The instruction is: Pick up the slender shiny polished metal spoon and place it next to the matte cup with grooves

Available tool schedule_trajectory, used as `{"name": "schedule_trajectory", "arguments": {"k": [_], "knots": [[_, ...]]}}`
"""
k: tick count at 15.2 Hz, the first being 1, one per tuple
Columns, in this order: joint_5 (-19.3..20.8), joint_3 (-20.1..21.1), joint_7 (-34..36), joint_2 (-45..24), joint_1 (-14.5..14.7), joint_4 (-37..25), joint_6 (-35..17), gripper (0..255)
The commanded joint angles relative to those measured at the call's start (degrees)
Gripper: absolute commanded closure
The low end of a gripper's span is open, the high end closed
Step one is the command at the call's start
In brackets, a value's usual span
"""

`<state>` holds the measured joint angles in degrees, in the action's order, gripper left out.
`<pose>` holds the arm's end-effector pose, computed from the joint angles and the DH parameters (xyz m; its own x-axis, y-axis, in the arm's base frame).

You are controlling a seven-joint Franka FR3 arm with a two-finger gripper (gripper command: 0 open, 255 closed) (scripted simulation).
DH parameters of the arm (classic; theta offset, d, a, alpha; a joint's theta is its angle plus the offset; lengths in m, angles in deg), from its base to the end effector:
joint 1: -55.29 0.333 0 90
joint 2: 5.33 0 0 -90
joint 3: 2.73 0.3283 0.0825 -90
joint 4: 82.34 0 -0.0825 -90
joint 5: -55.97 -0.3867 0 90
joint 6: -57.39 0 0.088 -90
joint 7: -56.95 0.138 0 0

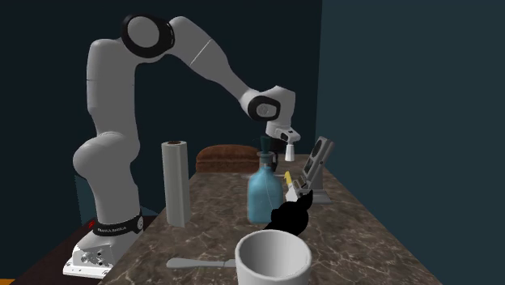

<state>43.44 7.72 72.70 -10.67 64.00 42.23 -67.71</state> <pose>0.5051 0.1895 0.3247 0.9880 -0.0626 -0.1411 -0.0839 -0.9851 -0.1504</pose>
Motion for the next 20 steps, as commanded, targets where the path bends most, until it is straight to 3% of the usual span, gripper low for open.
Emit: {"name": "schedule_trajectory", "arguments": {"k": [1,20], "knots": [[0.0,0.0,0.2,0.7,0.0,-0.6,1.3,255],[0.4,-0.4,2.2,6.7,-0.4,-8.7,15.3,255]]}}
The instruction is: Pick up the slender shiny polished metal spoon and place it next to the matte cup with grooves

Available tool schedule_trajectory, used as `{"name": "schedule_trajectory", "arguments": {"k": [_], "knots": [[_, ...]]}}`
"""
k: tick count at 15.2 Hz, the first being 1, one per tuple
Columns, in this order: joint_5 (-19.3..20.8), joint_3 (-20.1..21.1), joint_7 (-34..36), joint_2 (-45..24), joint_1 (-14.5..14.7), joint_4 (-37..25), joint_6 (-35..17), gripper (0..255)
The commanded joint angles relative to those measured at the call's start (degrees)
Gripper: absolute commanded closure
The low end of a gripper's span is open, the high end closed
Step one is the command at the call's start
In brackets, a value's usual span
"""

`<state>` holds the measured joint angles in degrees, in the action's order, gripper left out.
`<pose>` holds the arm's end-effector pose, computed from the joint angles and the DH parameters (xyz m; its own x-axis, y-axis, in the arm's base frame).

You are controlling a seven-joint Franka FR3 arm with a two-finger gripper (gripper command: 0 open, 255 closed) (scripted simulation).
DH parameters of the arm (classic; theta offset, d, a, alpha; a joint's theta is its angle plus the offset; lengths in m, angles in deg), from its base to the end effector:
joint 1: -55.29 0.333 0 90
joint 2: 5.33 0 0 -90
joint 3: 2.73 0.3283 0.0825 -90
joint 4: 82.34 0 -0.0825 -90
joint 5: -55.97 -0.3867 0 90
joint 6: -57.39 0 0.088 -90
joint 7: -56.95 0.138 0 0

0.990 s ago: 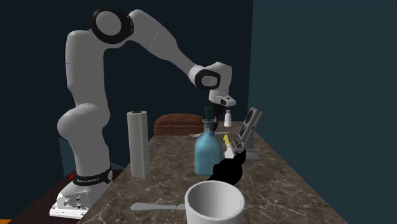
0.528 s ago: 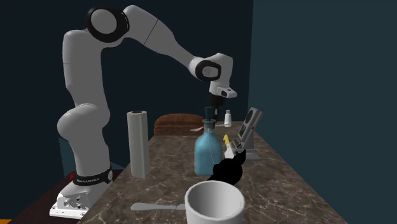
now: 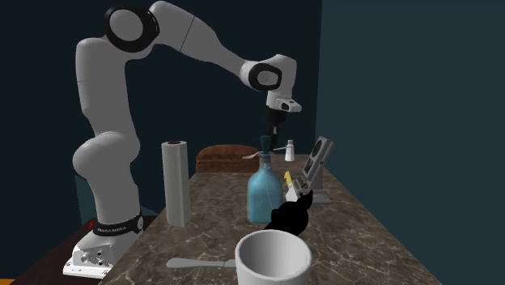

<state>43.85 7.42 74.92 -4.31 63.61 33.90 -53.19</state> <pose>0.5047 0.1906 0.4297 0.9880 -0.0625 -0.1414 -0.0839 -0.9850 -0.1506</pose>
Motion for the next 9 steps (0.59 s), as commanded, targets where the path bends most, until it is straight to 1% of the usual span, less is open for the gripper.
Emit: {"name": "schedule_trajectory", "arguments": {"k": [1,9], "knots": [[0.0,-0.1,0.1,0.6,-0.1,-0.9,1.5,255],[0.2,-0.3,1.1,1.7,-0.2,-5.8,7.4,255]]}}
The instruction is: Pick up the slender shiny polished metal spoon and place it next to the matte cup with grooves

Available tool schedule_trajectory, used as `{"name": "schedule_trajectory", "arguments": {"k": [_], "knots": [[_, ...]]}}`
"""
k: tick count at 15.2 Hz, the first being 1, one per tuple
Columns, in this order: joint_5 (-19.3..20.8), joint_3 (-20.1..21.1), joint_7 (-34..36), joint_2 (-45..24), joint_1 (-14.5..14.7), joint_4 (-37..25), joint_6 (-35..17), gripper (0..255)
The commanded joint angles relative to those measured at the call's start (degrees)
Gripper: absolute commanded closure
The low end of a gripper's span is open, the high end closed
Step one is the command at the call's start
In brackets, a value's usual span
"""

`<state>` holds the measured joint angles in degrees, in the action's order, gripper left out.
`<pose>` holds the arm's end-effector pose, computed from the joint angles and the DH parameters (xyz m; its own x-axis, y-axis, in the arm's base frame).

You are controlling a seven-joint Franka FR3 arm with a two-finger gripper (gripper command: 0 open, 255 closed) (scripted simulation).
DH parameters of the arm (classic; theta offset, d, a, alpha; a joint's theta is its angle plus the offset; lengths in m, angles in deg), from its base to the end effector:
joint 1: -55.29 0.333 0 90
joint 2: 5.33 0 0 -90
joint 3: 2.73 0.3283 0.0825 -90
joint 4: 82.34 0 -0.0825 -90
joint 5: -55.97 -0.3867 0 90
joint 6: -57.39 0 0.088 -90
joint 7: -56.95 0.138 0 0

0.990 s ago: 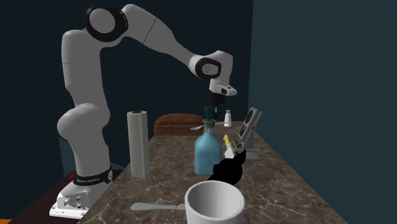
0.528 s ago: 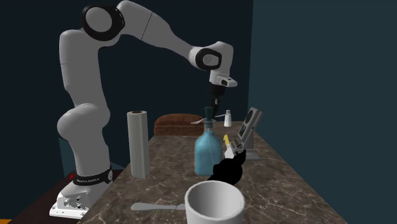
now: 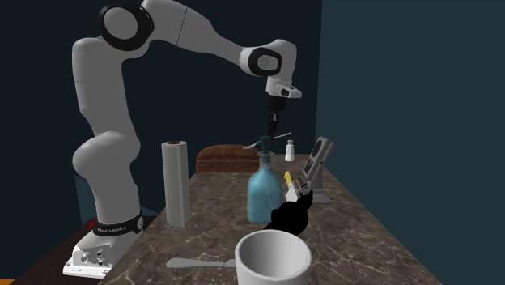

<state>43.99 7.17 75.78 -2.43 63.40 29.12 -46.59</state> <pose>0.5024 0.1891 0.4773 0.9880 -0.0622 -0.1413 -0.0836 -0.9850 -0.1507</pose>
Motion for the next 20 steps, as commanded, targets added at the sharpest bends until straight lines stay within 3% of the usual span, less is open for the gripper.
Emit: {"name": "schedule_trajectory", "arguments": {"k": [1,6,20], "knots": [[0.1,0.0,0.3,-0.1,0.0,-1.7,1.6,255],[0.2,-0.1,0.9,0.2,-0.1,-4.8,5.0,255],[3.0,-10.6,-17.8,2.5,-9.1,-2.8,8.7,255]]}}
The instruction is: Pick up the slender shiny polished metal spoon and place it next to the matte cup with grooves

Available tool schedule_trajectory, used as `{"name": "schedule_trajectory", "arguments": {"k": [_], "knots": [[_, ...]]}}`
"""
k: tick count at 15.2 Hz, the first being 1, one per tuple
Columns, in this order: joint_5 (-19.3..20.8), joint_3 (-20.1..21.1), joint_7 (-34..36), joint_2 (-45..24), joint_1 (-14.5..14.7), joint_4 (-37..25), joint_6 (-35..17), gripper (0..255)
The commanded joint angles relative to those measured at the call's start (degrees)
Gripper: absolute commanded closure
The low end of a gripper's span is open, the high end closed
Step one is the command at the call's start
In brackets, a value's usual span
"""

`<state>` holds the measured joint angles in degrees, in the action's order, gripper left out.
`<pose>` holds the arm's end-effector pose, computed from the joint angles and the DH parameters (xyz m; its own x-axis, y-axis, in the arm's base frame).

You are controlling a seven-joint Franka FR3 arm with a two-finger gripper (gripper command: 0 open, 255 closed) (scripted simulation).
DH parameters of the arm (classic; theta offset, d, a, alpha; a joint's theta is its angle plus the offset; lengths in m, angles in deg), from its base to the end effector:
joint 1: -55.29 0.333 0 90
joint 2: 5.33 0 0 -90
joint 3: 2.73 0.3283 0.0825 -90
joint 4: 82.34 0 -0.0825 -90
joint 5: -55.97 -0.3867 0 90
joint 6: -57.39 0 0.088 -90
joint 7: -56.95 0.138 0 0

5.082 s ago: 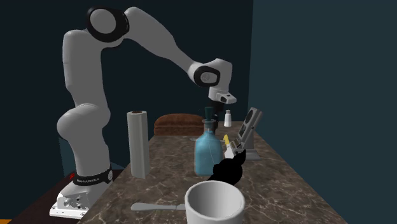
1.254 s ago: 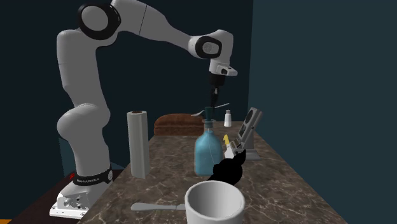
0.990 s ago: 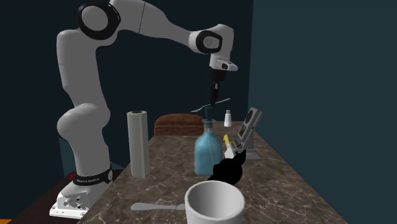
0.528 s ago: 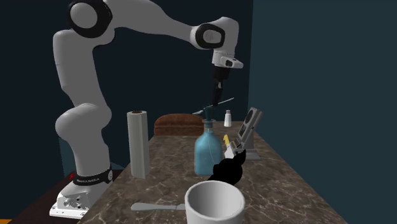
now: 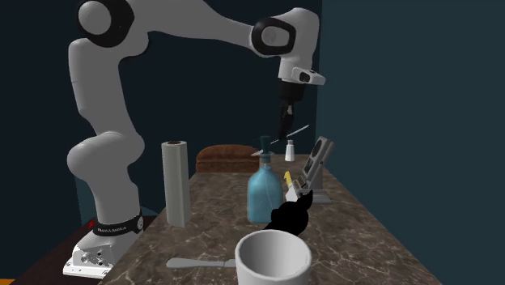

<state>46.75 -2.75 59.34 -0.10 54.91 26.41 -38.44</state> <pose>0.5168 0.0170 0.5103 0.9879 -0.0643 -0.1415 -0.0856 -0.9850 -0.1500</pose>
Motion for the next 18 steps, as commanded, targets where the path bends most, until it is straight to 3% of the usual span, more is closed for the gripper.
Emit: {"name": "schedule_trajectory", "arguments": {"k": [1,10,18], "knots": [[0.5,-1.5,-2.6,0.0,-1.3,-0.4,0.8,255],[2.4,-8.0,-14.4,-4.9,-7.0,-6.5,3.7,255],[2.5,-12.9,-24.7,-13.2,-12.7,-17.0,7.2,255]]}}
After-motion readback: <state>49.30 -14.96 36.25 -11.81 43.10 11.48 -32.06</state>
